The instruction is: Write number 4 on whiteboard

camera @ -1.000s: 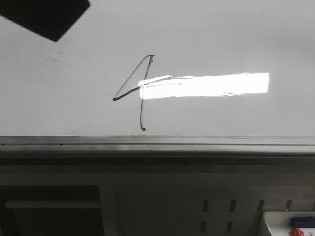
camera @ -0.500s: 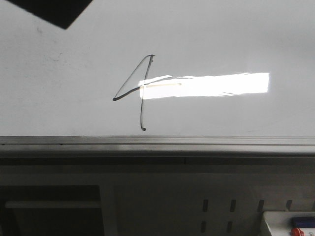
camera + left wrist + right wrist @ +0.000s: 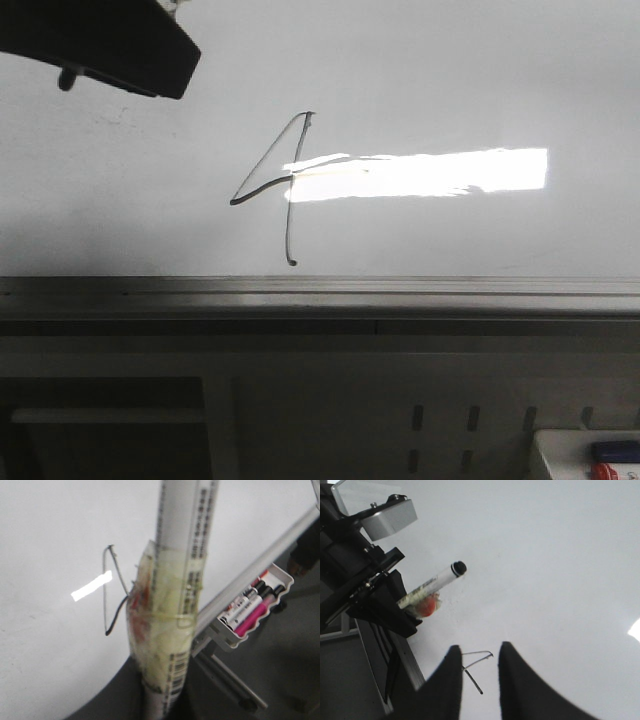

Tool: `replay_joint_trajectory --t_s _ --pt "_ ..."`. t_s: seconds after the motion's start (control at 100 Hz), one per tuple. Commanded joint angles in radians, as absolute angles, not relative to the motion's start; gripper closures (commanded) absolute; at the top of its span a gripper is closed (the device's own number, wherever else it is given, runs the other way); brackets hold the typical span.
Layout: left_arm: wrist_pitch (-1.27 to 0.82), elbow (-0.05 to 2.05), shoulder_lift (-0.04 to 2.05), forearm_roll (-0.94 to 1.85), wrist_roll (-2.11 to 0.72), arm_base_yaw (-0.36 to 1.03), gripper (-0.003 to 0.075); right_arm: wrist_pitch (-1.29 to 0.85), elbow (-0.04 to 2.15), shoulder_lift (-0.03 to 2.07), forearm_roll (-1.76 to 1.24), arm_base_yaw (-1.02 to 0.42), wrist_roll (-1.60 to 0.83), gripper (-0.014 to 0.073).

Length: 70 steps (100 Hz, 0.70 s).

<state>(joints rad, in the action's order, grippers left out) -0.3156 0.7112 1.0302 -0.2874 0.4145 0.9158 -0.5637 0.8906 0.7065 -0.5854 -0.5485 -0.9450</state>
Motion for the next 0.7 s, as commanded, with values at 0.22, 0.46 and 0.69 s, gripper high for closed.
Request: replay_joint_trajectory --t_s 0.22,0.46,0.69 --pt "-0.07 0.701 1.157 -0.258 0.495 0.748 0.0741 -0.505 0.814 0.667 -0.624 -0.514 -0.931 0.0659" --pt "0.064 0.701 1.252 -0.154 0.495 0.69 0.0741 -0.503 0.807 0.667 -0.624 -0.514 -0.931 0.0659" --pt "0.066 0.701 1.327 -0.149 0.495 0.687 0.0741 -0.503 0.807 0.667 -0.624 -0.514 -0.931 0.0659"
